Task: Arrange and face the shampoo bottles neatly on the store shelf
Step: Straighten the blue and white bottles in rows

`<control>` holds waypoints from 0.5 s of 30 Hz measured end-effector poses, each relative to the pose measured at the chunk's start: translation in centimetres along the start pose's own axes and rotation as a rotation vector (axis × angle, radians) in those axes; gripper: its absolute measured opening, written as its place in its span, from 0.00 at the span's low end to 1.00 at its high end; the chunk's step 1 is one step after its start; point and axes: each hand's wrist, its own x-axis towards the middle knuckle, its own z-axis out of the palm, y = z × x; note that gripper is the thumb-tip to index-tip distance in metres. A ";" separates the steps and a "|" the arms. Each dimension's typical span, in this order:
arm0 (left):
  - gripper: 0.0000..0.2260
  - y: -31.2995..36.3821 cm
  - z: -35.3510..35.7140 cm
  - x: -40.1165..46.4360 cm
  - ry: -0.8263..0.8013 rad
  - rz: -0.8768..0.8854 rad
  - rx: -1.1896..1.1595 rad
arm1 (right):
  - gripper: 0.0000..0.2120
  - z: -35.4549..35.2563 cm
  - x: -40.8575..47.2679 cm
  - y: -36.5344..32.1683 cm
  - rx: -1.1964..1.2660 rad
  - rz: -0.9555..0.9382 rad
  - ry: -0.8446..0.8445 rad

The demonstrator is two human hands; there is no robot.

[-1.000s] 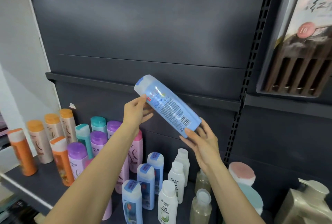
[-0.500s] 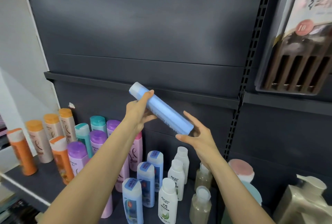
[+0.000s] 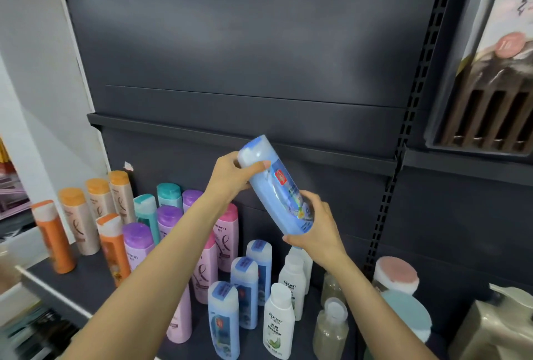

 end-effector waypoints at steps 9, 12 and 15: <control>0.21 -0.8 -0.2 0.7 -0.056 0.214 0.304 | 0.34 0.8 1.7 1.8 -0.074 0.033 -0.019; 0.20 -1.8 -0.1 1.3 -0.053 0.292 0.419 | 0.25 0.5 2.6 3.1 -0.155 0.096 0.026; 0.21 -2.9 0.2 2.1 -0.109 0.345 0.468 | 0.19 0.7 3.2 4.6 -0.233 0.150 0.017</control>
